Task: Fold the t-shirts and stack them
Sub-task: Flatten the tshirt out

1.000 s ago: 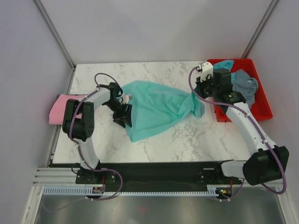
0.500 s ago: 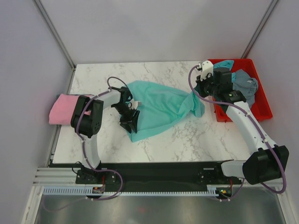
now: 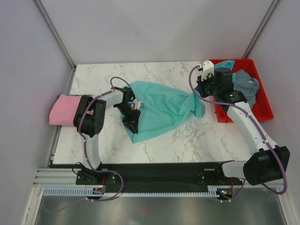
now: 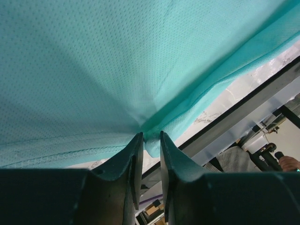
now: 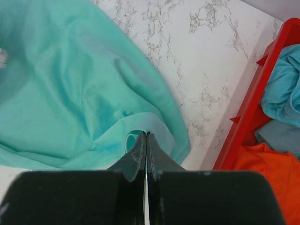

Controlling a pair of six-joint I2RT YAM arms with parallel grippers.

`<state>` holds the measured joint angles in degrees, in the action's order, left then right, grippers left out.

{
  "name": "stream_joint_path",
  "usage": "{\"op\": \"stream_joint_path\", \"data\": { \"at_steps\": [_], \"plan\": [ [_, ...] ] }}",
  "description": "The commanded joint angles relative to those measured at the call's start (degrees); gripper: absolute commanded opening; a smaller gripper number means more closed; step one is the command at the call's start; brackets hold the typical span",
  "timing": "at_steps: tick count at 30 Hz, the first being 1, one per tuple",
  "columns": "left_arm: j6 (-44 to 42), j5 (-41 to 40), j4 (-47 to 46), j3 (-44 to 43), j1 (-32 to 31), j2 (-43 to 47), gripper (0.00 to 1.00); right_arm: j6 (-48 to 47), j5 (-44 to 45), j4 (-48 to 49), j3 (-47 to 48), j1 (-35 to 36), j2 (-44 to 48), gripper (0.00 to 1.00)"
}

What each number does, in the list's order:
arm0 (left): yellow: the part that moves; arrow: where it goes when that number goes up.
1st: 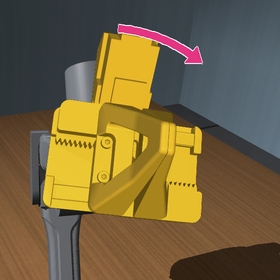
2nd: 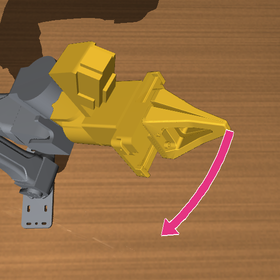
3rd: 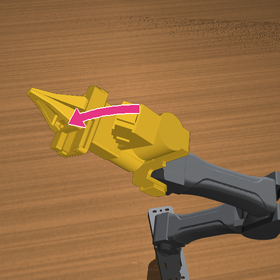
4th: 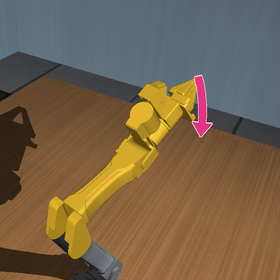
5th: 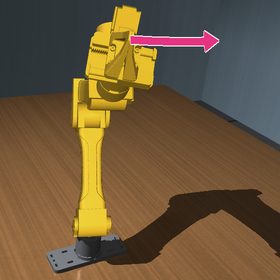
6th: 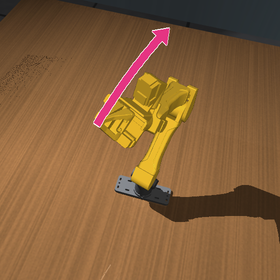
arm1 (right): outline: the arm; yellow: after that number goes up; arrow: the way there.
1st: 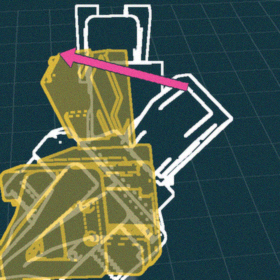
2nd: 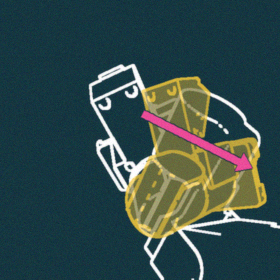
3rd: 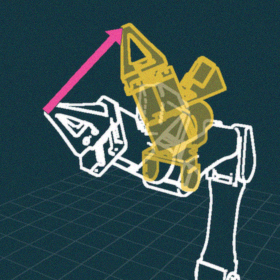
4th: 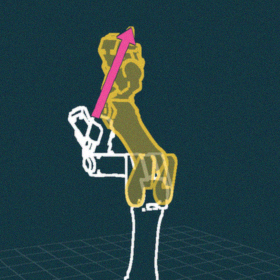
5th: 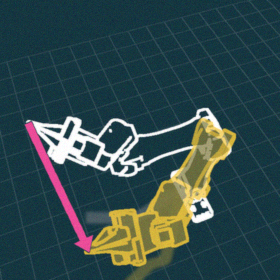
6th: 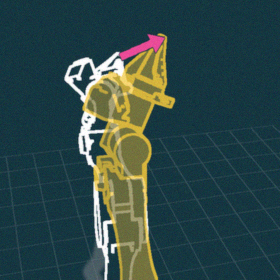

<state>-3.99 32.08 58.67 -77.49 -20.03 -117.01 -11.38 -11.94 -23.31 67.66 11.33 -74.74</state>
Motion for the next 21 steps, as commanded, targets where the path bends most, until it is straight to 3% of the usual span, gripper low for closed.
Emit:
{"op": "stream_joint_path", "data": {
  "at_steps": [1, 6, 12, 14, 21],
  "plan": [
    [-2.2, 1.8, 1.4, -0.7, -0.3, 0.0, 0.28, -0.6, 0.3, 2.1, 1.3, -0.3, -0.1, 0.0],
    [-2.4, 2.3, 1.5, -0.5, -0.4, 0.1, 0.26, -0.7, 0.3, 2.3, 1.8, -0.3, -0.7, 0.0],
    [-2.9, 3.0, 2.4, -0.6, -0.4, 0.6, 0.11, -0.9, 0.8, 2.4, 2.0, -0.3, -0.9, 0.0],
    [-3.1, 3.1, 2.6, -0.2, -0.4, 1.3, 0.02, -1.0, 1.0, 2.5, 2.0, -0.4, -0.9, 0.0],
    [-3.1, -0.1, 2.2, -5.0, -0.4, 12.7, 0.02, -2.1, 4.2, 2.4, 6.7, -1.7, 0.2, 0.0]
  ]
}}
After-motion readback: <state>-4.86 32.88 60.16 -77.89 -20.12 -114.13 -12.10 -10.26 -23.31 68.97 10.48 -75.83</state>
